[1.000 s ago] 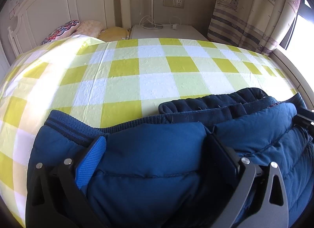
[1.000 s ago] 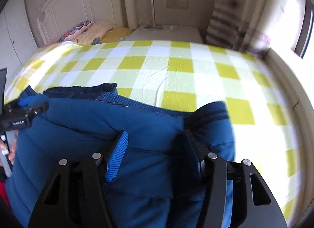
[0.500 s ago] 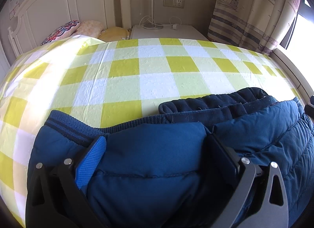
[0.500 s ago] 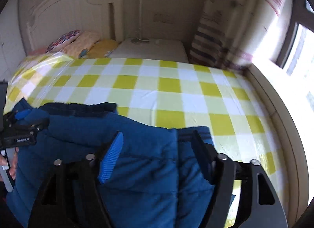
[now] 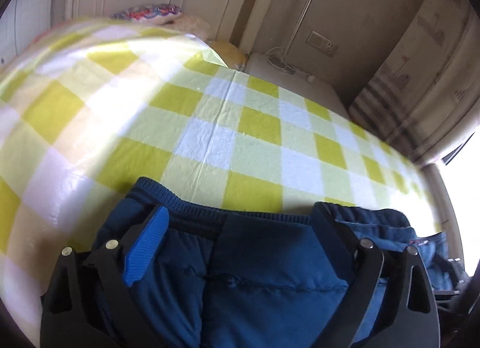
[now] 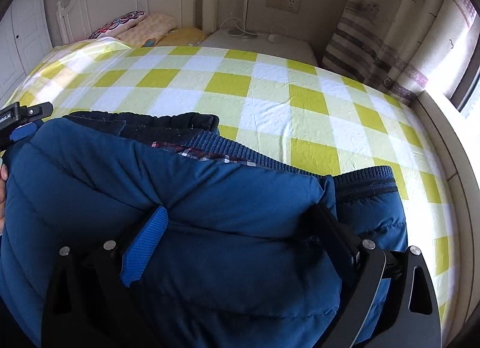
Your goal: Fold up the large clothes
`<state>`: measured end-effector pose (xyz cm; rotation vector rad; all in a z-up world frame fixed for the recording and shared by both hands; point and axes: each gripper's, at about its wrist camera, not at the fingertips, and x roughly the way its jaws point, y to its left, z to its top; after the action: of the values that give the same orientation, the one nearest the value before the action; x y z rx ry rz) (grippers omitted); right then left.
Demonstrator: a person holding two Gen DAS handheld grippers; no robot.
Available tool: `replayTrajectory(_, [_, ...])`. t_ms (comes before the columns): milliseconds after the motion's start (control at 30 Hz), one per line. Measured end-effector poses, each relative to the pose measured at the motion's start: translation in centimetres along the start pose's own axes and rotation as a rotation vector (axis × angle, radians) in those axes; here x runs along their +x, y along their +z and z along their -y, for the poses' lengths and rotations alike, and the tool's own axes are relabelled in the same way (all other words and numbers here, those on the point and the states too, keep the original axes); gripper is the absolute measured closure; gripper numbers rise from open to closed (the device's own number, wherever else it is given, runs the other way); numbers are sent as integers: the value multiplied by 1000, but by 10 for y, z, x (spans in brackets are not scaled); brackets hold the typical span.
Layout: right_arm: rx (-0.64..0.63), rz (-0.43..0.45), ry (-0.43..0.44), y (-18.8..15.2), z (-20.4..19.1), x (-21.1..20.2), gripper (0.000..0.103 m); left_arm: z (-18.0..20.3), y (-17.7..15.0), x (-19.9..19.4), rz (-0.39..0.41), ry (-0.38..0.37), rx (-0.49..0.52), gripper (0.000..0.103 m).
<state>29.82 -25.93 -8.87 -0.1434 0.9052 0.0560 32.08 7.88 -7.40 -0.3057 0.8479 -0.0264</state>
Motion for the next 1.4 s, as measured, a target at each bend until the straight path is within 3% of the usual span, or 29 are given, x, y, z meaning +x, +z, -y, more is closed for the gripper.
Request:
replayTrajectory(167, [24,-15,34,2,4,2,9,0,-1,-6,12,-15,-9,9])
replayTrajectory(267, [58,-11,7,9,5,-10,10,13,-3,-37,92,29,45,5])
replayTrajectory(367, [33,84,78,18,-15,-34,14,53,-13,-60,161,80,246,3])
replayTrajectory(400, [13,100,80,23,-25,-38,18,71,-19,-60,171,141,342,2])
replayTrajectory(467, [-41,100,77,32,-46,-33,31,87,-27,-49,163,213,445,2])
replayTrajectory(500, [-56,81,68,35,-53,-25,33,87,-30,-36,115,214,451,2])
replayTrajectory(567, [-87,11,36,35,-64,4,32,72,-31,-7,-22,158,396,2])
replayTrajectory(600, [-77,9,42,34,-62,10,32,57,-26,-1,-54,91,327,2])
replayTrajectory(667, [-48,8,60,36,-55,10,33,42,-21,-4,-58,40,250,2])
replayTrajectory(733, [-12,8,87,34,-45,5,35,36,-20,-15,-39,46,237,2])
replayTrajectory(800, [45,52,77,27,-27,-19,35,31,-20,-36,36,119,259,2])
replayTrajectory(867, [41,94,14,18,-11,-38,24,18,-20,-47,61,150,255,2])
replayTrajectory(933, [42,76,-92,5,13,-37,20,-4,-17,-42,-2,155,208,2])
replayTrajectory(1000, [82,10,-125,-9,37,-18,17,-28,-16,-24,-91,113,114,3])
replayTrajectory(1067, [193,4,7,-20,62,-8,17,-38,-17,-17,-118,71,56,2])
replayTrajectory(1100, [209,5,22,-20,66,-8,17,-38,-17,-17,-111,70,51,2])
replayTrajectory(1200, [163,8,-37,-18,55,-11,17,-33,-19,-26,-55,127,77,3])
replayTrajectory(1300, [124,57,-78,-20,39,-38,17,-14,-25,-67,101,226,137,3])
replayTrajectory(1400, [35,168,23,-24,-1,-83,14,19,-37,-101,148,90,227,3])
